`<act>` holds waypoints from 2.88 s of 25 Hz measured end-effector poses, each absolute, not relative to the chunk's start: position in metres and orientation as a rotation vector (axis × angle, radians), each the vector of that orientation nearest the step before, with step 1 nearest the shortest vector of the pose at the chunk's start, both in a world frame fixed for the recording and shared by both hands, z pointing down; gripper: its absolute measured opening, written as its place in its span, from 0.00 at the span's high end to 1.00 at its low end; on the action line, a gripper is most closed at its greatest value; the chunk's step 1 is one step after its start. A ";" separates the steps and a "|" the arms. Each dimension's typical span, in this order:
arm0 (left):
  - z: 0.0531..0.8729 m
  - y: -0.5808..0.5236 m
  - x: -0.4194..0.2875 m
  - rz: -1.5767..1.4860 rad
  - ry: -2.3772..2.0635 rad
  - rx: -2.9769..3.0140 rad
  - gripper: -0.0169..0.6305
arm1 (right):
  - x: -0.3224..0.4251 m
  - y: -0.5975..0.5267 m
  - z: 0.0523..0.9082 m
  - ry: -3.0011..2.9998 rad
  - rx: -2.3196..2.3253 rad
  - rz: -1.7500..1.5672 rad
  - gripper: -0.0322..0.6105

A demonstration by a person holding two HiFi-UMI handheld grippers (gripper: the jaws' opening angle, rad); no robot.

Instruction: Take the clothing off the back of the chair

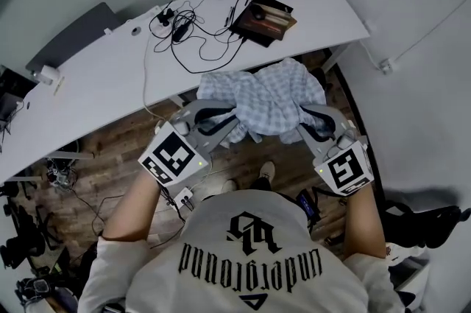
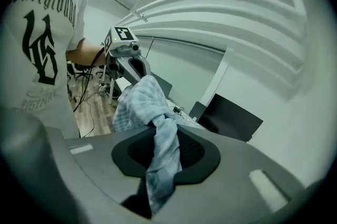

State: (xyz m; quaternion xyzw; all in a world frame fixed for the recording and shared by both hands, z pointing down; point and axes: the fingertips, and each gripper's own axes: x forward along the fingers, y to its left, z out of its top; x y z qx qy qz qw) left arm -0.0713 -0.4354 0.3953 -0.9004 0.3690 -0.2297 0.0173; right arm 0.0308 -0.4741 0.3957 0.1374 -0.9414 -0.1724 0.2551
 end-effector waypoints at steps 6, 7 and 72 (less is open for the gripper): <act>0.373 -0.418 -0.081 -0.615 1.140 -2.786 0.84 | 0.024 -0.455 0.377 -2.561 0.472 -0.478 0.83; 0.371 -0.415 -0.083 -0.607 1.132 -2.785 0.84 | 0.023 -0.450 0.374 -2.554 0.482 -0.479 0.83; 0.371 -0.122 0.146 -0.401 1.348 -2.840 0.84 | 0.252 -0.148 0.393 -2.686 0.538 -0.263 0.83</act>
